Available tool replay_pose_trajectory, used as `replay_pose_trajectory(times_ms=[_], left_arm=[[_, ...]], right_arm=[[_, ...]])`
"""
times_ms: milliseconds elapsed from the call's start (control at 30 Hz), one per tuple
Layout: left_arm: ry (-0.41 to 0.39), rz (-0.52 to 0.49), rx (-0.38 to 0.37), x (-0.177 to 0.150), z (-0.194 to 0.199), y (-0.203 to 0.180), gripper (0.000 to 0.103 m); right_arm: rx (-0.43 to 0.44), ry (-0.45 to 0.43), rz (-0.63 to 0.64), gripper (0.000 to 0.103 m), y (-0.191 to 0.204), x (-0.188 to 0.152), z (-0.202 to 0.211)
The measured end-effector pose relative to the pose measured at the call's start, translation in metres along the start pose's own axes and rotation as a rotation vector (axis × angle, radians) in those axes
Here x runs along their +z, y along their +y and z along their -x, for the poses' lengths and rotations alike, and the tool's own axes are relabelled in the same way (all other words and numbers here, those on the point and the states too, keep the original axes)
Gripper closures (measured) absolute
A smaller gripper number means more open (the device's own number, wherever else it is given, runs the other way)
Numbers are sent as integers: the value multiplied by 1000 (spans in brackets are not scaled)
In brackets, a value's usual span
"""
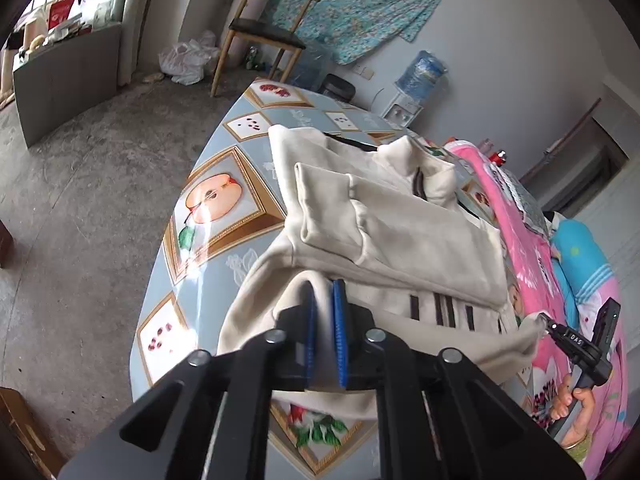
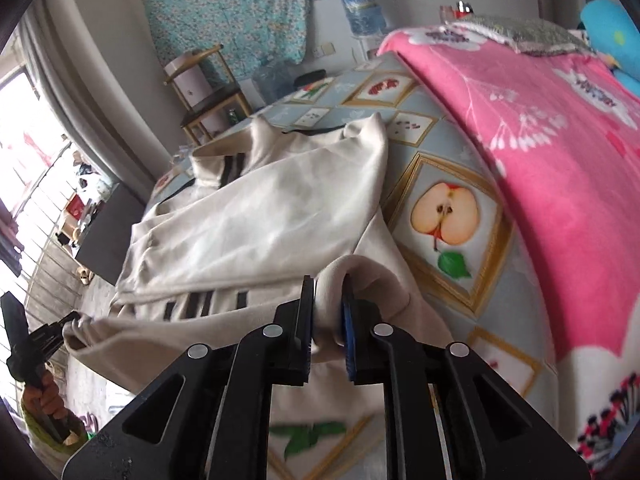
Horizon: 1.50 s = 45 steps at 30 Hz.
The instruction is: Fold large clothes
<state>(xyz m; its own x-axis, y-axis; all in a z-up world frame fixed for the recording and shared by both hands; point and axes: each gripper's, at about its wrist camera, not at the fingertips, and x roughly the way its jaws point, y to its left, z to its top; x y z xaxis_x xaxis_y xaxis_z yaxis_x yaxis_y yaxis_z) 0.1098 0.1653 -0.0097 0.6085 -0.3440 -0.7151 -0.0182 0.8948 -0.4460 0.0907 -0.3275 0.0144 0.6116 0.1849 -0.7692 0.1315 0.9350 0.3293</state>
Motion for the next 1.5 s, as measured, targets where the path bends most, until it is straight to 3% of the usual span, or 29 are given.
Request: replay_pose_trajectory(times_ms=[100, 167, 200, 333, 467, 567, 667, 767, 833, 933, 967, 1000, 1067, 1133, 1267, 1433, 1500], left_arm=[[27, 43, 15, 1, -15, 9, 80], [-32, 48, 64, -3, -6, 12, 59], [-58, 38, 69, -4, 0, 14, 56], [-96, 10, 118, -9, 17, 18, 54], [-85, -132, 154, -23, 22, -2, 51], [-31, -226, 220, -35, 4, -14, 48], [23, -242, 295, -39, -19, -13, 48], [31, -234, 321, -37, -31, -8, 48], [23, -211, 314, -35, -34, -4, 48], [23, -206, 324, -33, -38, -2, 51], [19, -214, 322, -34, -39, -2, 65], [20, -224, 313, -35, -39, -4, 73], [25, -263, 333, -38, -39, -10, 86], [21, -282, 328, -41, -30, -14, 90], [-17, -214, 287, -40, 1, -6, 91], [106, -107, 233, -44, -26, 25, 89], [80, -62, 193, -44, -21, 31, 87]], right_arm=[[-80, 5, 40, 55, -2, 2, -21], [-89, -14, 66, 47, -2, -3, -18], [-85, -23, 71, 41, -3, -5, -14], [-118, -37, 77, 40, -14, -21, 2], [-77, -45, 56, 36, -22, -36, 20], [-70, -24, 74, 31, -20, -44, 14], [-98, 21, 54, 31, -22, -49, -2], [-97, 16, 16, 31, -27, -48, -8], [-102, 10, 9, 37, -28, -45, -9], [-135, 3, 31, 69, -26, -42, -11], [-128, 5, 32, 77, -27, -42, -11], [-129, 4, 33, 89, -27, -42, -11], [-145, -10, 47, 97, -25, -43, -7], [-129, -56, 40, 99, -24, -45, 6], [-133, -129, 47, 99, -18, -47, 29], [-169, -54, 23, 99, -33, -51, -7], [-206, -43, 48, 98, -33, -55, -18]])
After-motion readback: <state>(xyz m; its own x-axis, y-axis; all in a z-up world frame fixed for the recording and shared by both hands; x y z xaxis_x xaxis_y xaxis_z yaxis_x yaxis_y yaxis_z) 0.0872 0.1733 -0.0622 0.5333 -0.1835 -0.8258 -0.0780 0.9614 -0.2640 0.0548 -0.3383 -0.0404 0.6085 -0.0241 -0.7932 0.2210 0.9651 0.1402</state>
